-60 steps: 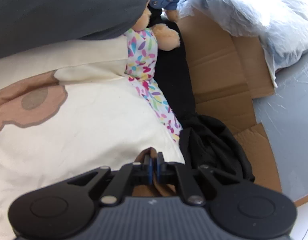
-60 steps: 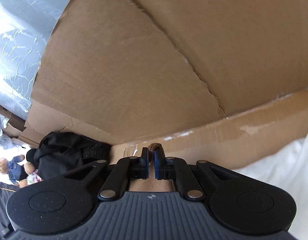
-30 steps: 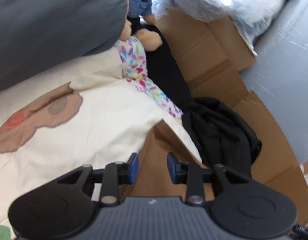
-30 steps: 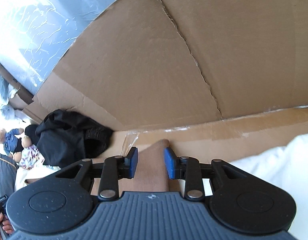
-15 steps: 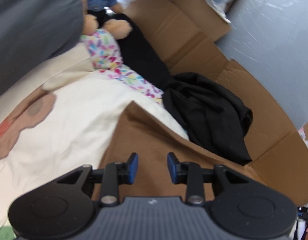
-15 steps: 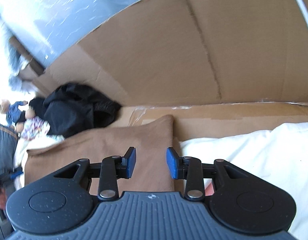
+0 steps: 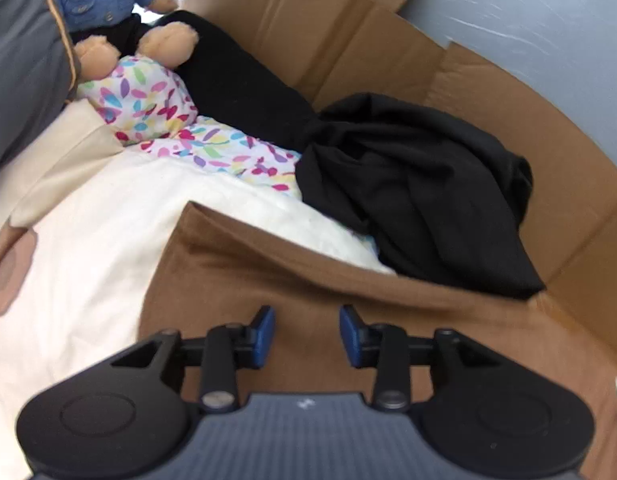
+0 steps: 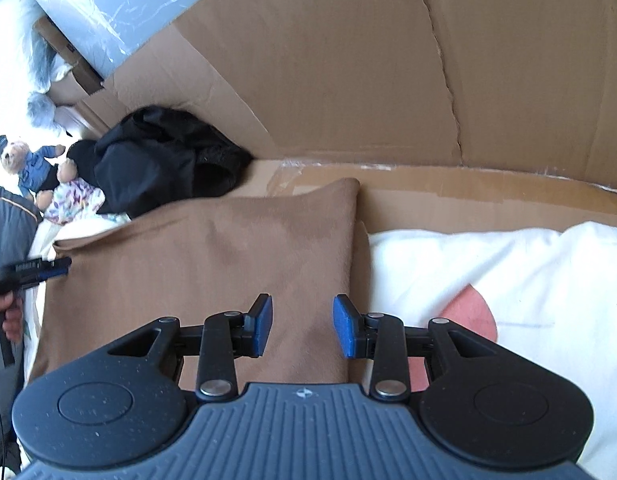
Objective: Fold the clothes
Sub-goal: 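Open both grippers to release the folded hem, then lift both open grippers away and move them over the folded shirt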
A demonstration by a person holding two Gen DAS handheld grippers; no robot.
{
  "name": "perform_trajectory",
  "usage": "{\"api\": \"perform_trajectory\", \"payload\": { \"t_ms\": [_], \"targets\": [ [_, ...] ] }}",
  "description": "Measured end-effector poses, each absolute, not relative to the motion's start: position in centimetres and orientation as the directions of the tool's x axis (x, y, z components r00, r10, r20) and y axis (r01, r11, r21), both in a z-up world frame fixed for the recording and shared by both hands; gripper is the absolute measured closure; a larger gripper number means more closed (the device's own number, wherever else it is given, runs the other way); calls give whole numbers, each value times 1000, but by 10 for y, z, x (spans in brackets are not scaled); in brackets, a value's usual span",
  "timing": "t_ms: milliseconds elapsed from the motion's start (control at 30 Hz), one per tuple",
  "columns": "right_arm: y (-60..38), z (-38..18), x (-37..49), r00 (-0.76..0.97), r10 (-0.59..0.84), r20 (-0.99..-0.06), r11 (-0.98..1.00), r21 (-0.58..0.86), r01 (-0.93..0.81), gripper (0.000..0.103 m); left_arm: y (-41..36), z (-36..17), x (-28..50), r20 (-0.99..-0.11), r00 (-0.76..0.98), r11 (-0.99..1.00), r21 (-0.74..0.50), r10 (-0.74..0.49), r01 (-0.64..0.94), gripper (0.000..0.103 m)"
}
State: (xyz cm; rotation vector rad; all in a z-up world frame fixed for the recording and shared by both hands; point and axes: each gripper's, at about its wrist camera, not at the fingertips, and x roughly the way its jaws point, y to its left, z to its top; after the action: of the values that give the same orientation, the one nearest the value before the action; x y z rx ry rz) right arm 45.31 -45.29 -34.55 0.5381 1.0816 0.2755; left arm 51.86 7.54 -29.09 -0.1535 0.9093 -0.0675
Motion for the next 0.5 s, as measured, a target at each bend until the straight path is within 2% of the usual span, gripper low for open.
{"api": "perform_trajectory", "payload": {
  "t_ms": [67, 167, 500],
  "targets": [
    [-455, -348, 451, 448, 467, -762, 839, 542, 48, 65, 79, -292, 523, -769, 626, 979, -202, -133, -41, 56],
    [-459, -351, 448, 442, 470, -764, 838, 544, 49, 65, 86, -293, 526, -732, 667, 955, -277, -138, -106, 56],
    [-472, -357, 434, 423, 471, -775, 839, 541, 57, 65, 78, -287, 522, -713, 696, 967, -229, -89, -111, 54]
  ]
}}
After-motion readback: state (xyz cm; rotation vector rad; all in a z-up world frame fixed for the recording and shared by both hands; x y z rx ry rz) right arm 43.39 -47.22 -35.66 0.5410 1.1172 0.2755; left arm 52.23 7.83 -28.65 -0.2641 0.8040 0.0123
